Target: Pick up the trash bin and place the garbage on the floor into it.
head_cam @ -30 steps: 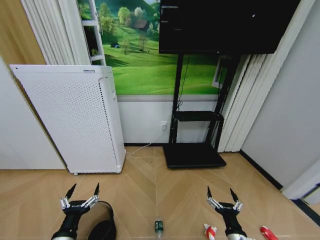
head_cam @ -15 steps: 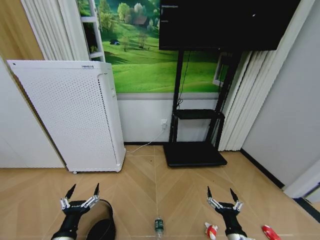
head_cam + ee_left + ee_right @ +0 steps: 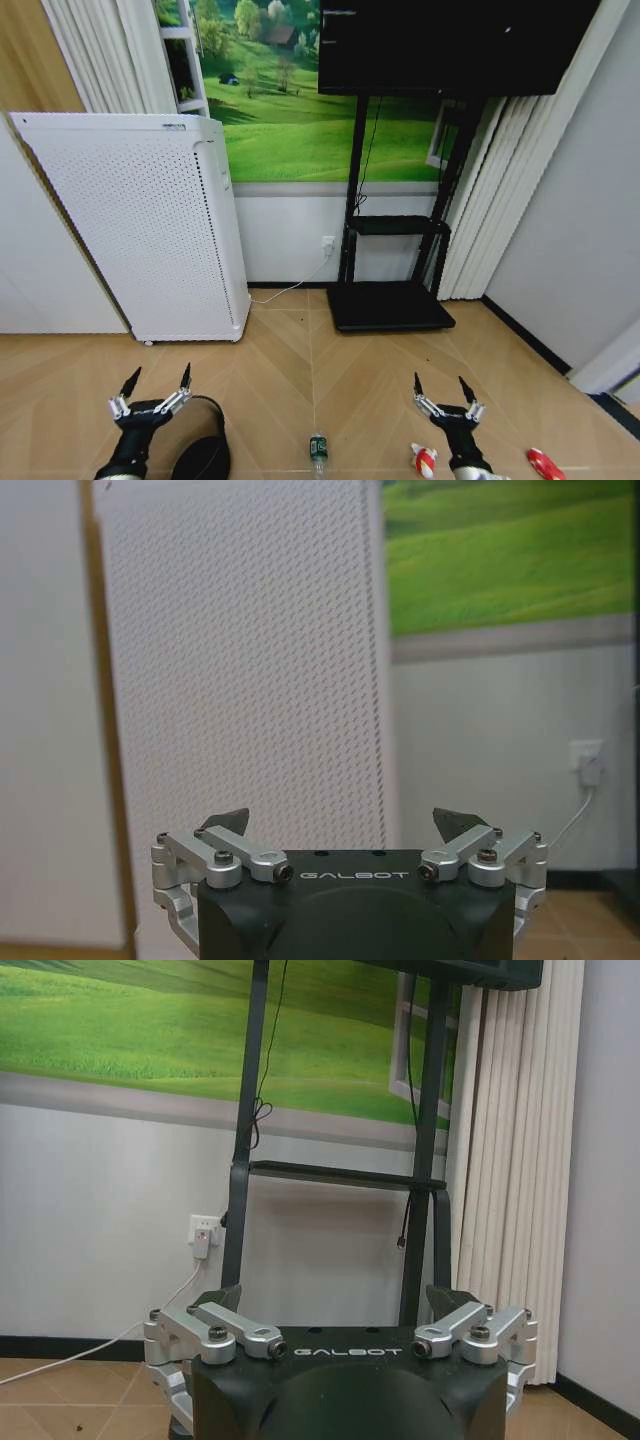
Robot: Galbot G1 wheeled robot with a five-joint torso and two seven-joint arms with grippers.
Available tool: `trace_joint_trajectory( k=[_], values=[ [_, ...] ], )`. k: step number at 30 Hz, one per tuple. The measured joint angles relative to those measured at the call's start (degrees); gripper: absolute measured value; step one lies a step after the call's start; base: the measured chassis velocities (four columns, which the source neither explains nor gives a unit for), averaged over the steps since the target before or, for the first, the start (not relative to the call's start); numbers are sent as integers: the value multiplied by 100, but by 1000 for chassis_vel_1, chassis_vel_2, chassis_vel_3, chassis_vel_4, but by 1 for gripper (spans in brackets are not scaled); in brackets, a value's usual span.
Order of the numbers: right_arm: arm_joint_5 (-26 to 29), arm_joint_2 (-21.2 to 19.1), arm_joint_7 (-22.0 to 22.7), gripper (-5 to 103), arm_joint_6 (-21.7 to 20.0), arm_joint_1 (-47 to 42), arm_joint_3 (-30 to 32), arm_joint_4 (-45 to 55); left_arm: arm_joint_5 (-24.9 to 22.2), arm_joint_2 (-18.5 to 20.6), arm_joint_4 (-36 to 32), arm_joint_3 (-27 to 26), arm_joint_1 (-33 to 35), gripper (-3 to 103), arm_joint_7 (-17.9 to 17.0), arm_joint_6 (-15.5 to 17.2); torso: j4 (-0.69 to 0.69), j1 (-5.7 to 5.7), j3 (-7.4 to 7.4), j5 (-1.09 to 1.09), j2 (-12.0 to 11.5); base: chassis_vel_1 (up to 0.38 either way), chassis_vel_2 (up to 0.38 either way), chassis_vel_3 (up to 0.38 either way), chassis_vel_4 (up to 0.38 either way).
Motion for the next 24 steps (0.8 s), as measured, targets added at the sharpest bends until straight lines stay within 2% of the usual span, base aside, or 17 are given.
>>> trace_joint_trajectory(
  k=[2,3,4,5,6,7,8,9,10,11,12,13,15,24],
  values=[
    [0,-4,0,100,0,6,-2,-5,13,-3,-14,-20,12,100,-38,25,0,0,-1,0,0,0,0,0,0],
    [2,-19,0,100,0,25,-9,-26,44,-20,-62,-98,66,100,-211,219,1,0,-1,0,-1,0,0,0,0],
    [2,-19,0,100,0,25,-9,-26,44,-20,-62,-98,66,100,-211,219,1,0,-1,0,-1,0,0,0,0],
    [17,-50,1,100,0,65,-11,-72,-326,-27,-191,-201,273,100,-527,782,1,0,0,-1,1,0,0,0,0],
    [57,-78,1,100,0,114,-10,-122,-965,51,-218,-258,516,100,-845,1237,1,1,3,3,5,0,0,0,0],
    [57,-78,1,100,0,114,-10,-122,-965,51,-218,-258,516,100,-845,1237,1,1,3,3,5,0,0,0,0],
    [102,-107,1,100,-4,182,-7,-189,-1554,129,19,-371,701,100,-1096,1543,2,2,8,1,11,0,0,0,0],
    [142,-109,2,100,-5,259,-19,-273,-1970,175,307,-412,720,100,-1156,1677,2,2,12,0,16,0,0,0,0],
    [142,-109,2,100,-5,259,-19,-273,-1970,175,307,-412,720,100,-1156,1677,2,2,12,0,16,0,0,0,0],
    [160,-104,-3,100,-1,341,-58,-409,-2504,218,600,-387,701,100,-1173,1864,1,5,17,-1,21,0,0,0,0],
    [160,-100,-14,100,9,374,-86,-481,-2776,227,704,-341,672,100,-1220,1992,0,6,20,0,25,0,0,0,0],
    [160,-100,-14,100,9,374,-86,-481,-2776,227,704,-341,672,100,-1220,1992,0,6,20,0,25,0,0,0,0],
    [188,-91,-31,100,24,410,-108,-548,-3370,210,787,-260,707,99,-1509,2277,-1,7,26,0,33,0,0,0,0],
    [383,-178,-30,100,-27,529,-31,-627,-3847,130,930,-139,781,99,-1829,2471,0,10,36,0,46,0,0,0,0]
  ],
)
